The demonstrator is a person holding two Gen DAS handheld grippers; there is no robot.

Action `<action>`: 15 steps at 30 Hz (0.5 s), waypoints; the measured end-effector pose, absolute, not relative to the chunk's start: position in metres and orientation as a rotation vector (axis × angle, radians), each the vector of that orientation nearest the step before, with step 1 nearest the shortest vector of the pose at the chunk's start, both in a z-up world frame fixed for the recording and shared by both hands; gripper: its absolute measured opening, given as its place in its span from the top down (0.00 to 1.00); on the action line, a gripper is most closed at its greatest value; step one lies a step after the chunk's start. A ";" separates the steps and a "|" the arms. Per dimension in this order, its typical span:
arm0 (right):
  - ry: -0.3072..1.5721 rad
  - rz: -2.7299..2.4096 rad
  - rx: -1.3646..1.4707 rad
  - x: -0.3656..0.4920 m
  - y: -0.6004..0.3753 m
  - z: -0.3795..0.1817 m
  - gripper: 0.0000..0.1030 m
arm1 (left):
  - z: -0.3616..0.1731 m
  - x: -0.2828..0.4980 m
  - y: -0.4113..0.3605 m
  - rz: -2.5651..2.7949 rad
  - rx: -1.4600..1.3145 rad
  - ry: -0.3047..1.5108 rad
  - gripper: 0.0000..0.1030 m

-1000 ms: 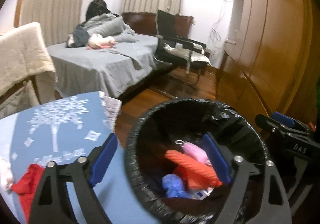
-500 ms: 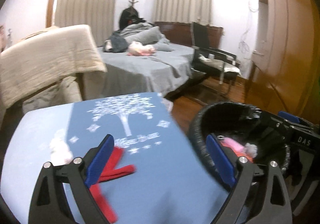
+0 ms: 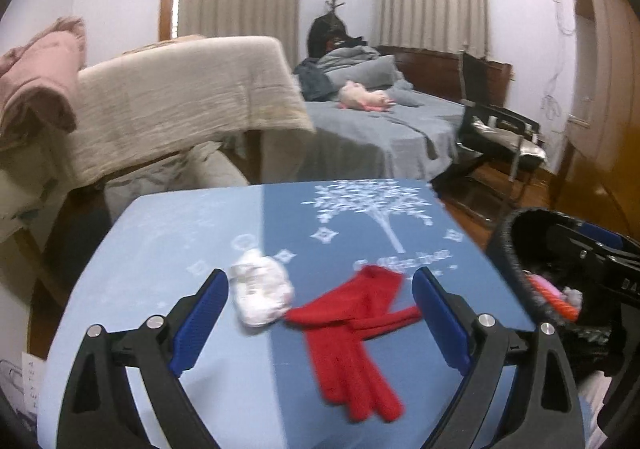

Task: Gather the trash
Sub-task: 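Move both tools back over the tissue and red glove on the table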

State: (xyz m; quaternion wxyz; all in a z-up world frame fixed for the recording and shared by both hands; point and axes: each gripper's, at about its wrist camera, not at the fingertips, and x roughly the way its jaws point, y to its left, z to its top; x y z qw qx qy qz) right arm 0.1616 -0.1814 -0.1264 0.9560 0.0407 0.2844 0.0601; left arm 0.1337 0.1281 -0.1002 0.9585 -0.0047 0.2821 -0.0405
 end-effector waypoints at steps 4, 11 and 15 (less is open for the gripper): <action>0.587 0.146 0.053 0.176 -0.160 -0.132 0.05 | -0.109 0.143 0.150 -0.034 -0.024 0.593 0.11; 0.609 0.165 0.034 0.200 -0.136 -0.146 0.05 | -0.130 0.161 0.174 0.023 -0.036 0.638 0.11; 0.621 0.170 0.028 0.213 -0.128 -0.154 0.05 | -0.140 0.174 0.180 0.039 -0.048 0.659 0.11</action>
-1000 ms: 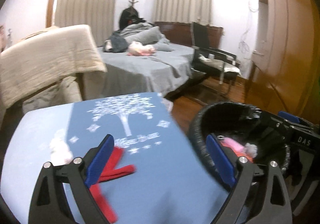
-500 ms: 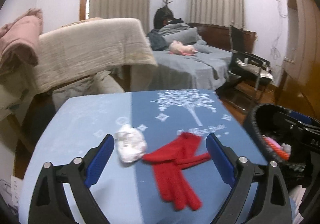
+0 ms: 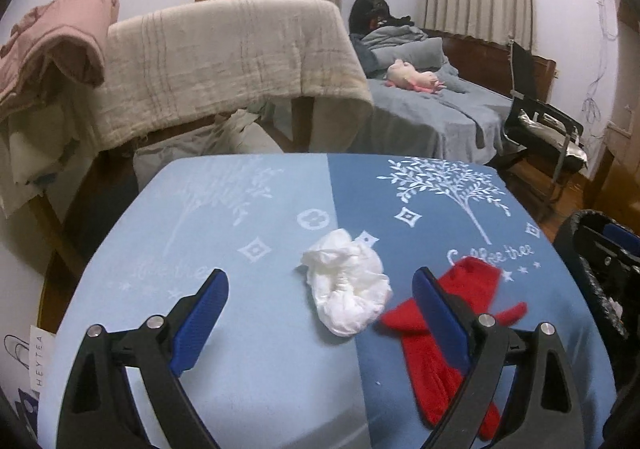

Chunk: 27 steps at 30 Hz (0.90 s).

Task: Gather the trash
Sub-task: 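Move both tools back over the tissue and red glove on the table, then grasp the white tissue with the left tool while the right tool grasps the red glove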

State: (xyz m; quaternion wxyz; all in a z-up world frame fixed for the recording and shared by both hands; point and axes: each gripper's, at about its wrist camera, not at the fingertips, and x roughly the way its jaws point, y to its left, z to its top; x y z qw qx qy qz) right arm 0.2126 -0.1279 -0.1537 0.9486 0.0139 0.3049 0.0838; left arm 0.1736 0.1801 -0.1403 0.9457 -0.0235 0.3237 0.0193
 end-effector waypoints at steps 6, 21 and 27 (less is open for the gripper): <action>0.643 0.177 0.019 0.228 -0.121 -0.163 0.05 | -0.153 0.195 0.181 0.043 -0.044 0.697 0.11; 0.673 0.188 0.013 0.241 -0.117 -0.176 0.05 | -0.178 0.234 0.175 -0.029 -0.062 0.835 0.31; 0.679 0.194 0.018 0.241 -0.117 -0.176 0.05 | -0.178 0.235 0.164 -0.094 -0.031 0.839 0.60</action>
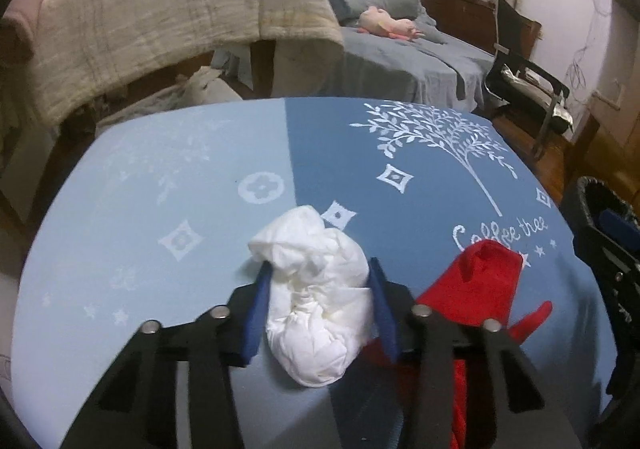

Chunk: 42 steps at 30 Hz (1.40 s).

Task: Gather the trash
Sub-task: 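Grasp the white tissue with the left tool while the right tool grasps the red glove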

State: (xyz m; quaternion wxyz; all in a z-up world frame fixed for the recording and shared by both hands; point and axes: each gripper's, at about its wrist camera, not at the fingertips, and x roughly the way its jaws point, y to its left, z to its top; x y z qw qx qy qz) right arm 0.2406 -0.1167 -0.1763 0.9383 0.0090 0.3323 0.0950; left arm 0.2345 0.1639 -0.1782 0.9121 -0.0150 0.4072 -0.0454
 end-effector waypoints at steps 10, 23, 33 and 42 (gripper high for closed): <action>0.679 0.211 0.026 0.229 -0.112 -0.173 0.05 | -0.159 0.210 0.183 -0.059 -0.085 0.777 0.66; 0.756 0.318 0.007 0.227 -0.053 -0.185 0.05 | -0.156 0.172 0.230 0.038 -0.093 0.768 0.65; 0.821 0.315 -0.056 0.231 -0.027 -0.205 0.06 | -0.154 0.164 0.247 0.061 -0.101 0.756 0.65; 0.883 0.420 -0.065 0.230 -0.015 -0.212 0.81 | -0.155 0.162 0.243 0.057 -0.105 0.765 0.65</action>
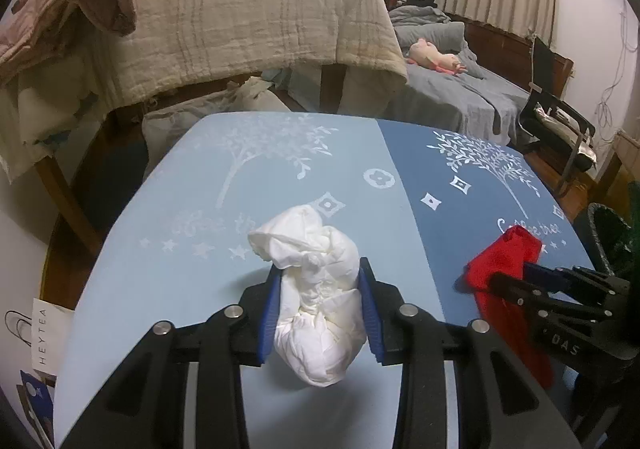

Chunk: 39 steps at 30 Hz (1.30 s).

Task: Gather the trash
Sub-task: 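Grasp the white tissue with the left tool while the right tool grasps the red glove, then carry the tissue and red glove over the bin and open both tools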

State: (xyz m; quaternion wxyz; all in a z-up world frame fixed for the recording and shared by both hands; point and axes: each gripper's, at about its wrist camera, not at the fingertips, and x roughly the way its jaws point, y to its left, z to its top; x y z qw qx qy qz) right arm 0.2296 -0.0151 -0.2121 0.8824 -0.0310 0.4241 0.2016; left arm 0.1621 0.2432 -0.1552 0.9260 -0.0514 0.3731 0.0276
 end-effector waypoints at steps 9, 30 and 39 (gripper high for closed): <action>0.832 0.476 -0.010 0.217 -0.028 -0.190 0.93 | -0.141 0.158 0.225 0.031 -0.088 0.740 0.65; 0.635 0.396 0.084 0.170 -0.112 -0.102 0.92 | -0.074 0.135 0.148 -0.062 -0.068 0.630 0.65; 0.588 0.354 0.089 0.150 -0.145 -0.082 0.92 | -0.053 0.125 0.110 -0.109 -0.040 0.598 0.65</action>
